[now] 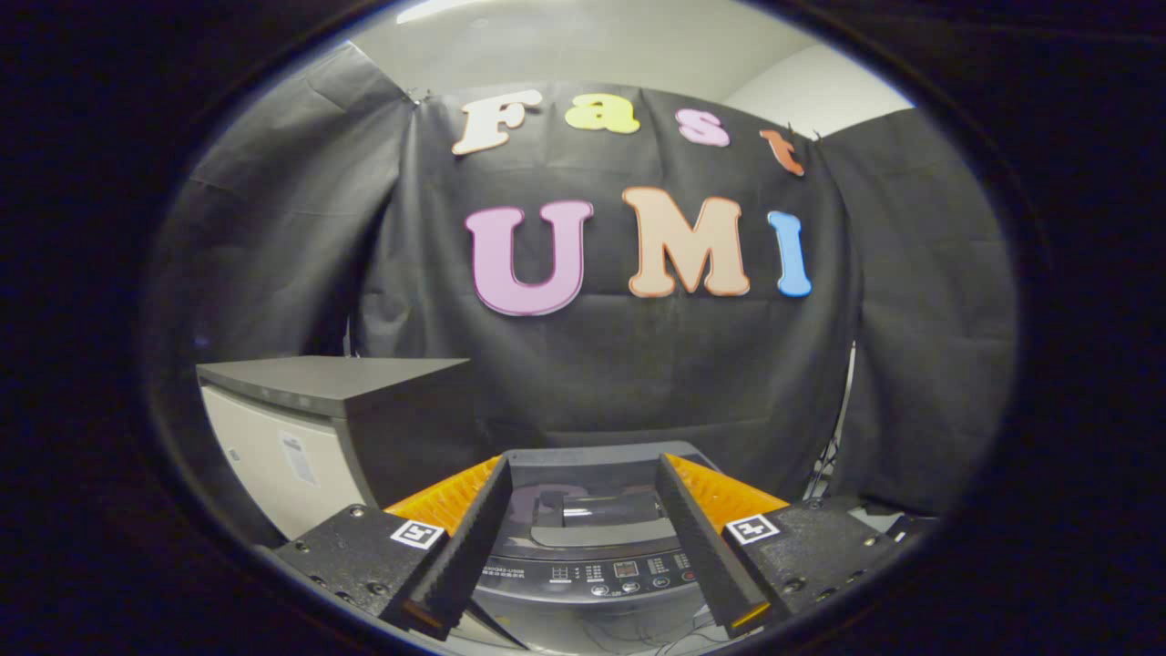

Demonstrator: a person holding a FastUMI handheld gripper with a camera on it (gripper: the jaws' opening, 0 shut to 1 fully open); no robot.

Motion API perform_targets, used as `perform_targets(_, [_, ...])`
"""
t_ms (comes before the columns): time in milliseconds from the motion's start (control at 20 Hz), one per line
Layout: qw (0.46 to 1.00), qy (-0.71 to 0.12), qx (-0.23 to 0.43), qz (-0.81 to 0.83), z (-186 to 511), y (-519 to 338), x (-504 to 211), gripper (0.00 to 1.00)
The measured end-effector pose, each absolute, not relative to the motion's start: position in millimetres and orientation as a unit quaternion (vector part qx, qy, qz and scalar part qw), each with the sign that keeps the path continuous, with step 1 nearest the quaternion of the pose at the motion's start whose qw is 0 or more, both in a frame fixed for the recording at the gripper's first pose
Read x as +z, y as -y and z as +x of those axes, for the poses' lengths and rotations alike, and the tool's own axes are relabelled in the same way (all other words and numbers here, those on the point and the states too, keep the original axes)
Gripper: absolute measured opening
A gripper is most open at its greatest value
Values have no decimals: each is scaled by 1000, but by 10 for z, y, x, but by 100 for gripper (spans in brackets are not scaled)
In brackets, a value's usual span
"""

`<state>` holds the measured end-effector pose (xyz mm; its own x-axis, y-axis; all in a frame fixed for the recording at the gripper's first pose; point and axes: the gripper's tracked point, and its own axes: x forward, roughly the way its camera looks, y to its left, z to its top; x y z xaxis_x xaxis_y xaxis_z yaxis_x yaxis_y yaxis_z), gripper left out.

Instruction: Put the clothes into the washing machine and then close the washing machine lid.

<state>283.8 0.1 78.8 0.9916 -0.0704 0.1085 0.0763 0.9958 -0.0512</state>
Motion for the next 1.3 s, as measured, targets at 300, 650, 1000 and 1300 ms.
perform_targets(300, [996, 70, -30, -52, 2388, -19, 723, 96])
perform_targets(650, [998, 40, -14, -39, 2064, 60, 461, 96])
perform_targets(1000, [999, 27, -14, 28, 1941, 203, 424, 95])
perform_targets(1300, [999, 33, -13, 17, 1883, 181, 481, 97])
